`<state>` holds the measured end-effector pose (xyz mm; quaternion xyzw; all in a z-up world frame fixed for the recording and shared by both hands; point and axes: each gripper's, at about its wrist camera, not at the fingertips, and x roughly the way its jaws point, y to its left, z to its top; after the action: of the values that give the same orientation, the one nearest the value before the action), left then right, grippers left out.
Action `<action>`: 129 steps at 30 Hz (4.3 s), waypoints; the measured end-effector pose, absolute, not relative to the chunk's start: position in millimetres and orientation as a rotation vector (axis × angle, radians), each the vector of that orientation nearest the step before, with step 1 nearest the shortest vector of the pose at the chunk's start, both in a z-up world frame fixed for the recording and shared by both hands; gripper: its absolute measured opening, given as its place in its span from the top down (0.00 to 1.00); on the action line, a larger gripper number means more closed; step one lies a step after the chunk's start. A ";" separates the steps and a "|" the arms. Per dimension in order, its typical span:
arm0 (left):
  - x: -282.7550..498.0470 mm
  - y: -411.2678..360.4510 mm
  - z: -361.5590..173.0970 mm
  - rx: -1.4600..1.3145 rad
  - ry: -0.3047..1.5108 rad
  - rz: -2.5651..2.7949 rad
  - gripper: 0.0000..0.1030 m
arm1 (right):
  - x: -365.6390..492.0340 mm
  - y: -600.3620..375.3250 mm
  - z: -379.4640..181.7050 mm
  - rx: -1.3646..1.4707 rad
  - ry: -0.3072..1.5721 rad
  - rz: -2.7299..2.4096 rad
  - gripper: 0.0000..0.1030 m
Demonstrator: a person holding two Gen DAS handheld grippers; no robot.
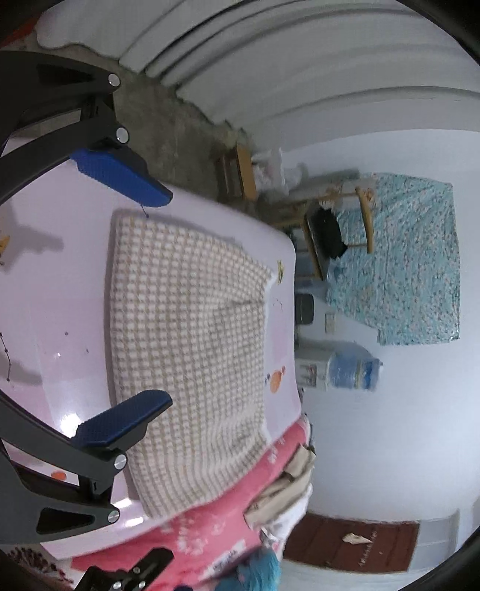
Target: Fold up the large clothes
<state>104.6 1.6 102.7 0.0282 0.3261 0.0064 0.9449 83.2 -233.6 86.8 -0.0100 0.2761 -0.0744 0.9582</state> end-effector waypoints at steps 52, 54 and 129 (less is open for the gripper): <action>122.3 -20.5 53.4 0.047 0.963 0.049 0.05 | 115.2 -216.7 39.1 0.050 0.822 -0.080 0.08; 122.5 -21.6 52.9 0.048 0.966 0.047 0.05 | 115.4 -216.7 39.5 0.050 0.823 -0.079 0.08; 120.9 -21.5 54.0 0.048 0.969 0.029 0.05 | 113.7 -216.6 44.2 0.054 0.812 -0.090 0.08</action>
<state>120.9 -21.5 54.0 0.0229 0.4657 0.0140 0.8845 113.7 -216.6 44.2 0.0262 0.3946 -0.0436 0.9175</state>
